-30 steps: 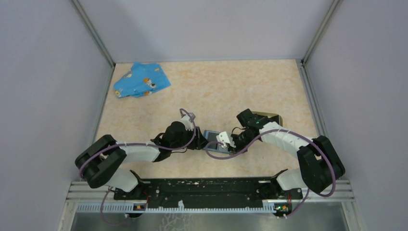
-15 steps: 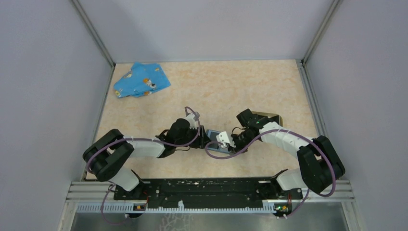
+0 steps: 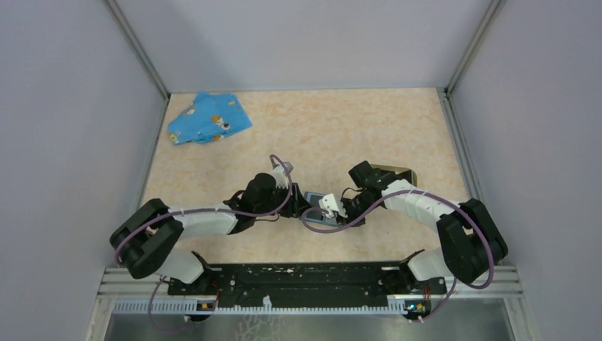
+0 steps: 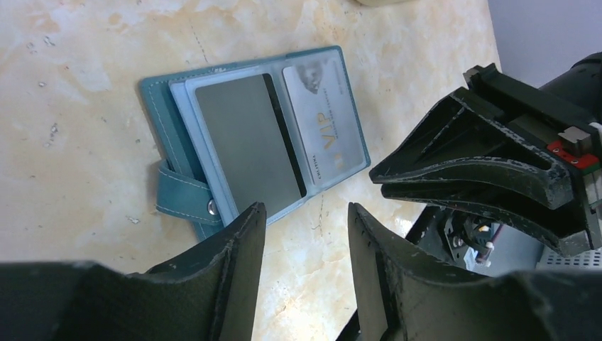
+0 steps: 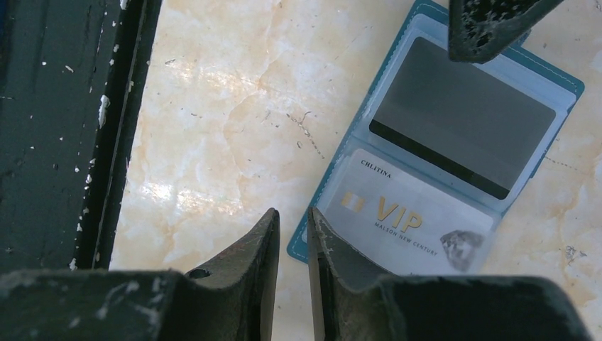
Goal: Put the credit cards into the card holder
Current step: Turn over the card slot in the card holder.
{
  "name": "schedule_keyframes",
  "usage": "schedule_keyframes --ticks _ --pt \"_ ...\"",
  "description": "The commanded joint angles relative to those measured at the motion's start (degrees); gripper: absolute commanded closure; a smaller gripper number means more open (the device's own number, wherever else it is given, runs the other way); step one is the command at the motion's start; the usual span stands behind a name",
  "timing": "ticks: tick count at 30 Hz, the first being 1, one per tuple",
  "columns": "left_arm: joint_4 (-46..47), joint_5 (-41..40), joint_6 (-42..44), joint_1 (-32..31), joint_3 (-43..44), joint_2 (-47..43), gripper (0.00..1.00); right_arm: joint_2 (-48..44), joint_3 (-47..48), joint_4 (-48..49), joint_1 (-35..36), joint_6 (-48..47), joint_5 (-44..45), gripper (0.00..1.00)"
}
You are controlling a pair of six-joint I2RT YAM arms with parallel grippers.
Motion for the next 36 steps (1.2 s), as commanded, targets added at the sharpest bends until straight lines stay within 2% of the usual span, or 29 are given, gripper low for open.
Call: schedule_keyframes --ticks 1,11,19,26,28,31,36 --pt "1.7 3.3 -0.9 0.1 0.8 3.2 0.48 0.1 1.0 1.0 0.6 0.1 -0.9 0.79" --pt "-2.1 1.5 -0.2 0.1 4.3 9.3 0.40 0.1 1.1 0.9 0.6 0.2 -0.8 0.80" --pt "-7.1 -1.3 0.8 0.0 5.9 9.4 0.36 0.1 1.2 0.7 0.6 0.1 -0.8 0.80" --pt "-3.3 4.5 -0.2 0.0 6.2 11.4 0.39 0.0 1.4 1.2 0.6 1.3 -0.6 0.80" --pt "-2.3 5.0 -0.6 0.1 6.0 11.8 0.42 -0.2 1.9 1.9 0.3 3.4 -1.2 0.81" --pt "-1.6 4.7 -1.2 0.0 5.2 10.5 0.42 -1.1 2.2 6.4 -1.4 11.3 -2.1 0.91" --pt "-2.1 3.1 -1.0 0.1 3.7 7.1 0.42 -2.6 -1.7 23.5 -2.1 27.3 0.6 0.98"
